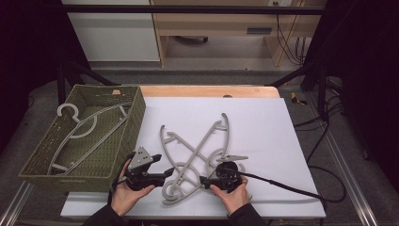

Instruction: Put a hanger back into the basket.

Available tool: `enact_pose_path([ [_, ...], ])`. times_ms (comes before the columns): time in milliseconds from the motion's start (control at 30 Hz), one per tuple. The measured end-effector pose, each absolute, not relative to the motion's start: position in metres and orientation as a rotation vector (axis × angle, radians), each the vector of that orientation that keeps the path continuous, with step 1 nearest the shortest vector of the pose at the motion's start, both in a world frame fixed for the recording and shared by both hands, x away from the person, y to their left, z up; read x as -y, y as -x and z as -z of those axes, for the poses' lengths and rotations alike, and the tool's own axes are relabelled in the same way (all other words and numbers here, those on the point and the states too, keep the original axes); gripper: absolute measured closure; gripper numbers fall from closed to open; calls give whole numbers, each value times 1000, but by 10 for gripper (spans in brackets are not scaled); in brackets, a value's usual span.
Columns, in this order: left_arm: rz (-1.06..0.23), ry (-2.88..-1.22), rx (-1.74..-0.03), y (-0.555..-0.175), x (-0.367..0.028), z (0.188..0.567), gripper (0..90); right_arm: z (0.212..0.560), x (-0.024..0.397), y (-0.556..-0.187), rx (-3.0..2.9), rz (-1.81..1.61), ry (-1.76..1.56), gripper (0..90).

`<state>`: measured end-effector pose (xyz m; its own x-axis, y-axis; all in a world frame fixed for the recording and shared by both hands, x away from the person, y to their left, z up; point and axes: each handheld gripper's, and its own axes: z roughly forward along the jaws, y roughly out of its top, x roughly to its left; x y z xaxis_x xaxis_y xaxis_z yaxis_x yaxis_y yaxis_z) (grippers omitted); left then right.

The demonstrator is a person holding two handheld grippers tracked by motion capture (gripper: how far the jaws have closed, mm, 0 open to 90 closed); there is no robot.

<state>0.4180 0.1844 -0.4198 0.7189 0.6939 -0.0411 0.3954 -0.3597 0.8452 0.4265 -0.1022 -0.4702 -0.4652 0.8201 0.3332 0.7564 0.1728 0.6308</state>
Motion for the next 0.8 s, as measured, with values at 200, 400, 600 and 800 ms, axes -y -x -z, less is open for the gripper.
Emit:
enact_pose_path([
  [200,-401,-2002,-838,-419,-185,422,307,471,99,-430,-2297,-1234,-1639,252],
  [400,-403,-2003,-842,-420,-185,423,307,475,92,-432,-2231,-1181,-1640,354],
  [600,-400,-2001,-847,-421,-186,423,308,471,94,-432,-2253,-1110,-1618,468],
  [800,-399,-2006,-847,-421,-185,424,309,468,99,-436,-2305,-1050,-1598,594],
])
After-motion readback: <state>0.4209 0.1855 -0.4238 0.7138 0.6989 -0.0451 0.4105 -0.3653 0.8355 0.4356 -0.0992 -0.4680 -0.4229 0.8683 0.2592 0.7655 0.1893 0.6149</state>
